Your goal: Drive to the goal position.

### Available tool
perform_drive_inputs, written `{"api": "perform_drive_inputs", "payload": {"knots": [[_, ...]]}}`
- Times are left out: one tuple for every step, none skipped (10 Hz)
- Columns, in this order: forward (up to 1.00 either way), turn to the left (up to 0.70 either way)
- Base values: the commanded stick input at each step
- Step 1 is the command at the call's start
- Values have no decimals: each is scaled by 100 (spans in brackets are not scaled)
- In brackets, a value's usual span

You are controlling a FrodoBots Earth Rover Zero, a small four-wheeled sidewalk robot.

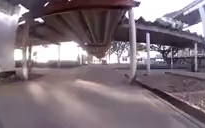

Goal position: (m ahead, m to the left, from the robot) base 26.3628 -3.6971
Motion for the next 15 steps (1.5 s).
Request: {"api": "perform_drive_inputs", "payload": {"knots": [[85,0],[85,0],[85,0],[85,0],[85,0],[85,0],[85,0],[85,0],[85,15],[85,32],[85,33],[85,32],[85,23],[85,7],[85,0]]}}
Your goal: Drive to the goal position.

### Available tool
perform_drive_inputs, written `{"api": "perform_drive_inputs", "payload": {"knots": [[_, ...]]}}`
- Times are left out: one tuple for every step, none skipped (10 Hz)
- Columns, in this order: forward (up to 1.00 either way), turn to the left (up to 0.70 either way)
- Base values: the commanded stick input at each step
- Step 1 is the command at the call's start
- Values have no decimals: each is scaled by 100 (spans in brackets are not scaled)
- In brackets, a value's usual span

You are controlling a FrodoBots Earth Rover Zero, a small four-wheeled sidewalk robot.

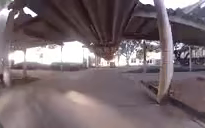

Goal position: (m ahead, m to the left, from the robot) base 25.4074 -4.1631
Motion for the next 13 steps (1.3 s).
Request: {"api": "perform_drive_inputs", "payload": {"knots": [[85,0],[67,0],[30,0],[0,0],[0,0],[0,0],[0,0],[0,0],[0,0],[0,0],[0,0],[85,0],[85,0]]}}
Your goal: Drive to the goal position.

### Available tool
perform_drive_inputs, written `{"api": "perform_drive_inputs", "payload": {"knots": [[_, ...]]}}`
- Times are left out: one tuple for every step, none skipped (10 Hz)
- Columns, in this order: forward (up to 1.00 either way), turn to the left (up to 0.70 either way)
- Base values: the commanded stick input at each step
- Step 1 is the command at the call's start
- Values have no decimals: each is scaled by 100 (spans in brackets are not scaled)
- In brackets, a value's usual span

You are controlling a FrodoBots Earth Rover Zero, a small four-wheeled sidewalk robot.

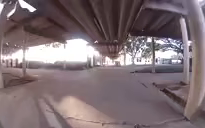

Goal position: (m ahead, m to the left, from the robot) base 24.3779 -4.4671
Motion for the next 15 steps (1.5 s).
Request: {"api": "perform_drive_inputs", "payload": {"knots": [[85,0],[0,0],[0,0],[85,0],[85,0],[54,0],[13,0],[29,0],[71,0],[85,0],[85,0],[0,0],[0,0],[65,0],[80,0]]}}
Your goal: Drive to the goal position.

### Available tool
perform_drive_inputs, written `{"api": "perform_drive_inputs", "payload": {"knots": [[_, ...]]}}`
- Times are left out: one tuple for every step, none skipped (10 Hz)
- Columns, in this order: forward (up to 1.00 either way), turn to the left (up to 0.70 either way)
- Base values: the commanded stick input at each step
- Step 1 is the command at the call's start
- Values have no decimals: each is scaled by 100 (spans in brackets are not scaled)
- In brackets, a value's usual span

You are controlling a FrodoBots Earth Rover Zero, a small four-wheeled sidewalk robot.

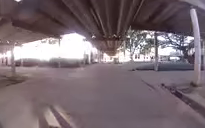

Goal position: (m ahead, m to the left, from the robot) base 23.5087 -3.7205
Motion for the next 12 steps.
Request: {"api": "perform_drive_inputs", "payload": {"knots": [[85,0],[85,0],[85,0],[85,0],[85,0],[85,0],[85,0],[85,0],[85,0],[85,0],[85,0],[85,0]]}}
